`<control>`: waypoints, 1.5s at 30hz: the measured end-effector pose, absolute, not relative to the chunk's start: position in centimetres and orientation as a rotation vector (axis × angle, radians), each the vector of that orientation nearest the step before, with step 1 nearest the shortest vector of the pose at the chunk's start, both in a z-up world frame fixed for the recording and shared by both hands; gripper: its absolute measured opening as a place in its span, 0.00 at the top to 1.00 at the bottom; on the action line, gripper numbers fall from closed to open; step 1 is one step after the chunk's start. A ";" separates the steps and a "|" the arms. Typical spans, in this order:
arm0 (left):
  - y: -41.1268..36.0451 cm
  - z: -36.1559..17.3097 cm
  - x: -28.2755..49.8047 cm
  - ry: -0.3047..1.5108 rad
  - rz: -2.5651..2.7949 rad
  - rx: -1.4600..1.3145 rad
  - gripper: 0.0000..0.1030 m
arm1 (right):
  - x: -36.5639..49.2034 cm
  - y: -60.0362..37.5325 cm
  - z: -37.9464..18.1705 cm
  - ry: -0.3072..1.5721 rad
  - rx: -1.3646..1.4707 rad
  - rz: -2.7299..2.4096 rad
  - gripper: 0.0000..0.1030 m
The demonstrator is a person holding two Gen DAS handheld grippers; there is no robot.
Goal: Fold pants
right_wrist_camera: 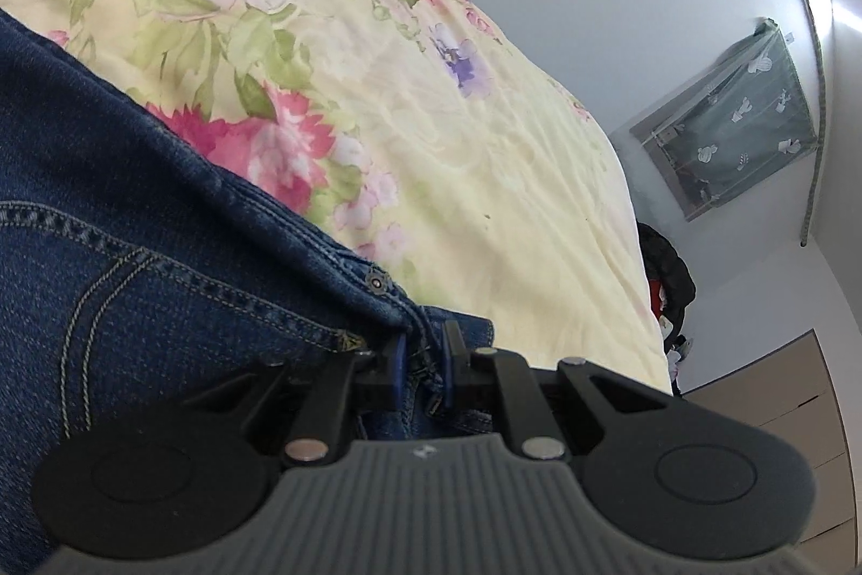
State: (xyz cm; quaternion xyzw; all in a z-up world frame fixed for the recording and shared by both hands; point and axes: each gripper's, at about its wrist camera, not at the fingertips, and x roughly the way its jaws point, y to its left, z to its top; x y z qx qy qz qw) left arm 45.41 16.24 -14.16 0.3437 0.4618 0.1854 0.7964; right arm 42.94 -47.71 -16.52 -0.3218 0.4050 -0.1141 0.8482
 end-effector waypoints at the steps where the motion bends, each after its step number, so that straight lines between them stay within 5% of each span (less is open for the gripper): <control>1: 16.3 -14.0 45.2 0.978 0.402 0.731 0.97 | 42.9 -47.7 -16.4 0.850 -0.681 -0.240 0.94; 6: 16.8 -11.2 44.7 0.897 0.431 0.677 0.97 | 40.8 -47.3 -13.4 0.702 -0.682 -0.278 0.94; 12: 16.4 -11.8 45.7 0.932 0.432 0.692 0.97 | 42.6 -46.8 -14.9 0.787 -0.698 -0.281 0.94; 15: 17.5 -12.0 45.9 0.941 0.424 0.643 0.82 | 42.8 -46.5 -15.8 0.790 -0.722 -0.295 0.92; 17: 18.4 -11.5 45.7 0.935 0.412 0.598 0.72 | 42.7 -46.4 -15.5 0.784 -0.731 -0.297 0.85; 19: 19.4 -10.7 45.6 0.935 0.397 0.547 0.63 | 42.2 -46.3 -14.8 0.761 -0.732 -0.311 0.54; 22: 20.7 -9.7 45.5 0.919 0.428 0.536 0.51 | 41.2 -46.0 -13.3 0.730 -0.688 -0.322 0.48; 34: 30.7 -4.6 39.7 0.877 0.554 0.139 0.51 | 35.3 -39.1 -10.7 0.679 -0.576 -0.196 0.39; 45: 36.5 -7.2 30.3 0.807 0.451 -0.499 0.56 | 31.3 -34.9 -12.0 0.695 -0.540 -0.161 0.39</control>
